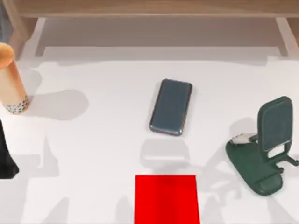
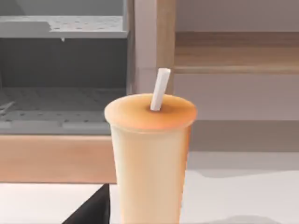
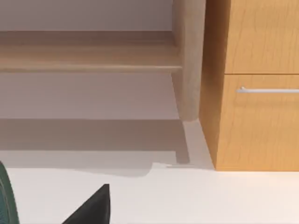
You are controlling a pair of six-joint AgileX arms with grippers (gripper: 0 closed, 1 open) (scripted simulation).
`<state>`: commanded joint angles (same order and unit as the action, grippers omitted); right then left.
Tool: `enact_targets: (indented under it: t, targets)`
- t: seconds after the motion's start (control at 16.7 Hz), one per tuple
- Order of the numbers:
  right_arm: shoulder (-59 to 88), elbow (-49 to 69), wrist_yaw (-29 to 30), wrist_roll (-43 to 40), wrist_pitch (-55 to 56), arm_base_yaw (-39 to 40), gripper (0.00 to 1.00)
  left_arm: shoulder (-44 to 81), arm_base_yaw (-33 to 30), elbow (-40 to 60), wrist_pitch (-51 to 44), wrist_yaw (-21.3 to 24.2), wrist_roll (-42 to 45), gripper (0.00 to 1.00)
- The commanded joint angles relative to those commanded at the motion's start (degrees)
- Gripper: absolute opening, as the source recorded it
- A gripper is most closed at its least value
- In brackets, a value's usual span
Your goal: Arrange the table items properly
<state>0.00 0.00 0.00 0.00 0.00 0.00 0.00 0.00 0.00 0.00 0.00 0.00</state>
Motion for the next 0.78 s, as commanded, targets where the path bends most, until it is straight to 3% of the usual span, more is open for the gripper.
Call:
enact_targets:
  t: [0.36, 0.78]
  targets:
    - [5.4, 4.2, -0.1, -1.1, -3.1, -0.3, 1.00, 0.0, 0.0, 0.0, 0.0, 0.0, 0.0, 1.00]
    - [31.7, 24.4, -0.1, -6.9, -18.2, -2.5, 1.00, 0.0, 0.0, 0.0, 0.0, 0.0, 0.0, 1.00]
